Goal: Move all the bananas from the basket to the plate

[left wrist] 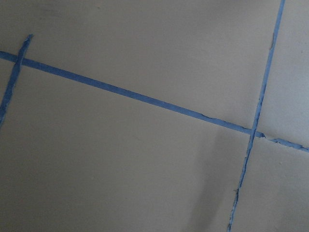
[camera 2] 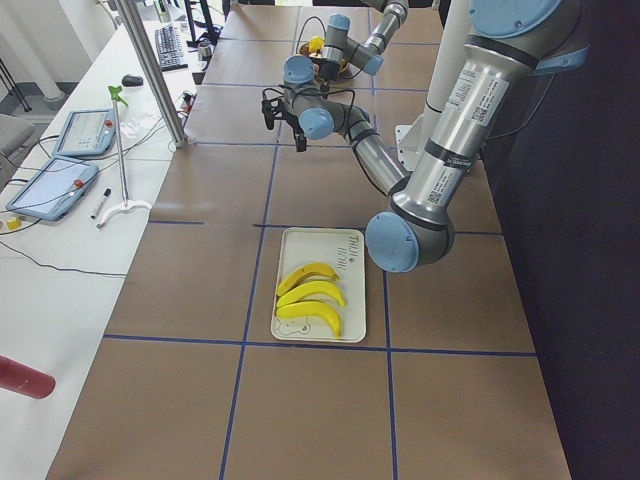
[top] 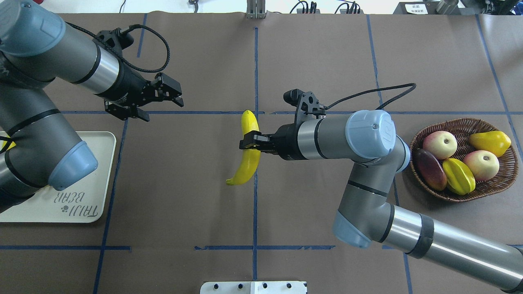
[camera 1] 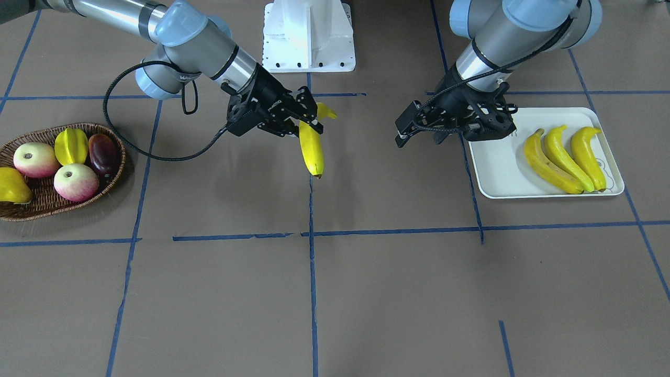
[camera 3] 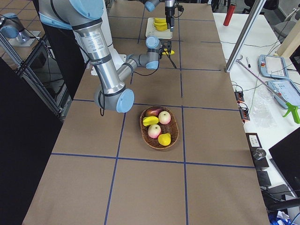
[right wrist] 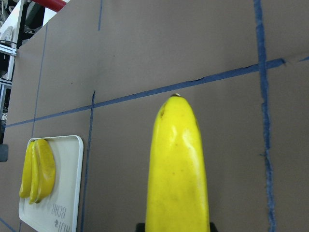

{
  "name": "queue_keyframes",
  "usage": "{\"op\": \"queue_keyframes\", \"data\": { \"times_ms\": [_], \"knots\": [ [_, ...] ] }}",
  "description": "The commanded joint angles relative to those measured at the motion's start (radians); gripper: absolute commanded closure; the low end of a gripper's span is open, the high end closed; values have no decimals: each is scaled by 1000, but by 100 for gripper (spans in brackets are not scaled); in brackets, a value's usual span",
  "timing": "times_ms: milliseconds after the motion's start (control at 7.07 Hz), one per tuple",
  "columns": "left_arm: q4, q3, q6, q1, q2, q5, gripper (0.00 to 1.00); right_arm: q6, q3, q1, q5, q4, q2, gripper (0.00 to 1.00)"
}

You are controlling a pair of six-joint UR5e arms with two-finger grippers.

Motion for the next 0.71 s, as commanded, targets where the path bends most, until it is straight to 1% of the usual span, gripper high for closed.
{"op": "queue_keyframes", "data": {
  "times_ms": [0,141,424,565],
  "knots": [
    [-227,108,-126,3,-18,-1,0,8,-9,-31,-2,2,40,77],
    [-249,128,-143,11,-39,-1,0,8,-9,-38,-2,3,42,78],
    [-272,130,-158,46,-46,-1,0,11,-9,-48,-3,3,64,77],
    [-297,130,-259,83,-65,-1,1,11,-9,-48,-3,3,67,77]
  ]
}}
